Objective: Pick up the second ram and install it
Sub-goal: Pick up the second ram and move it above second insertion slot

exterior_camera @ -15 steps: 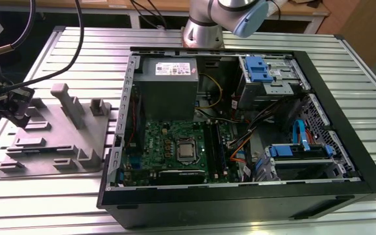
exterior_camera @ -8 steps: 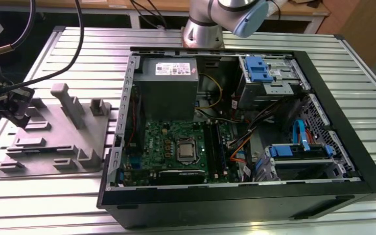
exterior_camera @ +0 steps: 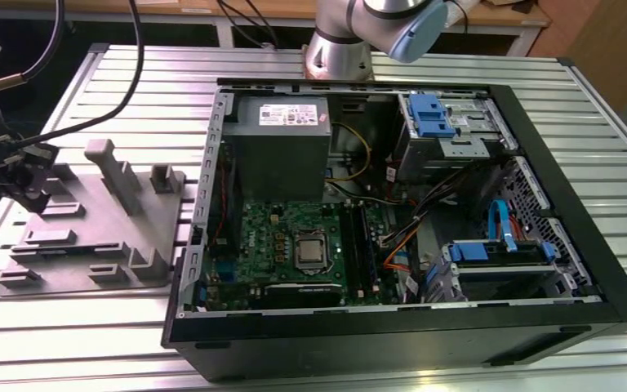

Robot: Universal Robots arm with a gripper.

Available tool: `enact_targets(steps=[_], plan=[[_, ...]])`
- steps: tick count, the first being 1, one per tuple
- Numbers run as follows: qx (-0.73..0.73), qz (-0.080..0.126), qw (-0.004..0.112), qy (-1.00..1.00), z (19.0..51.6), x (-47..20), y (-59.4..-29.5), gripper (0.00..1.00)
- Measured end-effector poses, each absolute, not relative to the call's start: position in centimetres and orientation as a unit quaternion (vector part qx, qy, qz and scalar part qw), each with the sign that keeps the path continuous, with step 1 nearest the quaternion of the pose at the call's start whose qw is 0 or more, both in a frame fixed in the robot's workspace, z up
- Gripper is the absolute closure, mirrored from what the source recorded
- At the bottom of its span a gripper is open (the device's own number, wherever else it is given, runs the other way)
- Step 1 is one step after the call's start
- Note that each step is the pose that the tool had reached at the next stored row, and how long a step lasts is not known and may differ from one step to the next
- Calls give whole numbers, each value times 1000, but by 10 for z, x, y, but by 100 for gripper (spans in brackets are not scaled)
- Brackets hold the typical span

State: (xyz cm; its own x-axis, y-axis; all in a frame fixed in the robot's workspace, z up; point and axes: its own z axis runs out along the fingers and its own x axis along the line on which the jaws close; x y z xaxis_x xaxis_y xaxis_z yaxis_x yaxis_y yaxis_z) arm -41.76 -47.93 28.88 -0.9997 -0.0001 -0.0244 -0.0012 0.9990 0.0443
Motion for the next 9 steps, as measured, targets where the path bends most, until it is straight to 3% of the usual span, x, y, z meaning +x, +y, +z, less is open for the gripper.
enact_targets(steps=[9], plan=[[-82, 23, 10, 996, 286, -418, -479, 90]])
